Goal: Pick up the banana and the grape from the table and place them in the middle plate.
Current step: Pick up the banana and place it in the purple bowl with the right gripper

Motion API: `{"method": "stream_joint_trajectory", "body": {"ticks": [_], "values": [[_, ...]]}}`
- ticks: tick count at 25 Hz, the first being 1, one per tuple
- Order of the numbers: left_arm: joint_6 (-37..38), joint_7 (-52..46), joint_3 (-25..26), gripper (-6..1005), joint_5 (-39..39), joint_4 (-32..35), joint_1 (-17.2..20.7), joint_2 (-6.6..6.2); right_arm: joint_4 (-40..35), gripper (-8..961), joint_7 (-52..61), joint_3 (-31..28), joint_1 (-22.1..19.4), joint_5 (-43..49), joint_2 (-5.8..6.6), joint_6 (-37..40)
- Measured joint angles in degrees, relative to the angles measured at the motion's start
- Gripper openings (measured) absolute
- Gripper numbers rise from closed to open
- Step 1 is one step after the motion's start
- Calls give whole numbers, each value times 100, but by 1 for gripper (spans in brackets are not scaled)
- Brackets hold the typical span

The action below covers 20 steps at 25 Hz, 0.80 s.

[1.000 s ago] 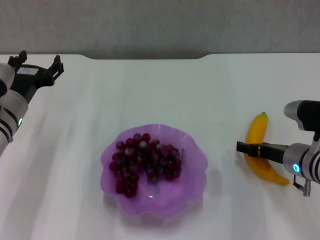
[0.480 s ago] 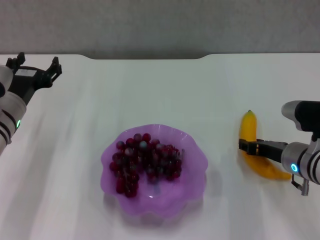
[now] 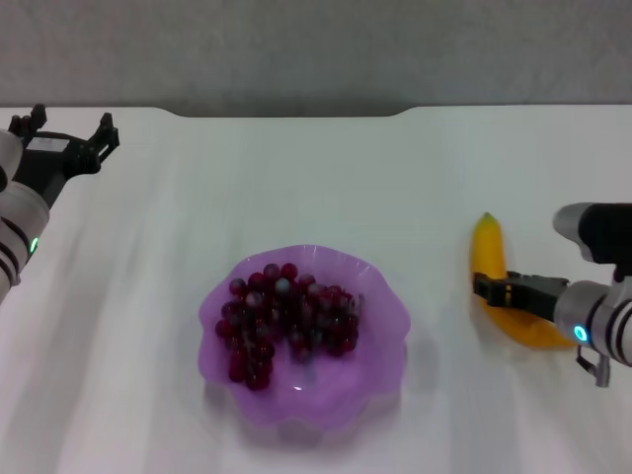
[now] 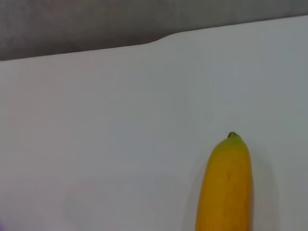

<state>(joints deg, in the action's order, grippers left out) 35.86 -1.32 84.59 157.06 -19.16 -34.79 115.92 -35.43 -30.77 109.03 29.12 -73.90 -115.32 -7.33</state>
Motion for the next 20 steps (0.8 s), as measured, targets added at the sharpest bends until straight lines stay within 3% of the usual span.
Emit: {"method": "stream_joint_trajectory", "body": {"ticks": [8,12,20], "values": [[-44,78,21,891,0,2,85,3,-1295,479,-611,-40,-317,67,28,-792],[-59,86,22,891,0,2,86,3,-1719,479,-1078,-103,-234,123,68,-1781],[-63,88,22,890,0,0,62,0,-2592,478,-1818,-92,-207,385,53,-2738]]}}
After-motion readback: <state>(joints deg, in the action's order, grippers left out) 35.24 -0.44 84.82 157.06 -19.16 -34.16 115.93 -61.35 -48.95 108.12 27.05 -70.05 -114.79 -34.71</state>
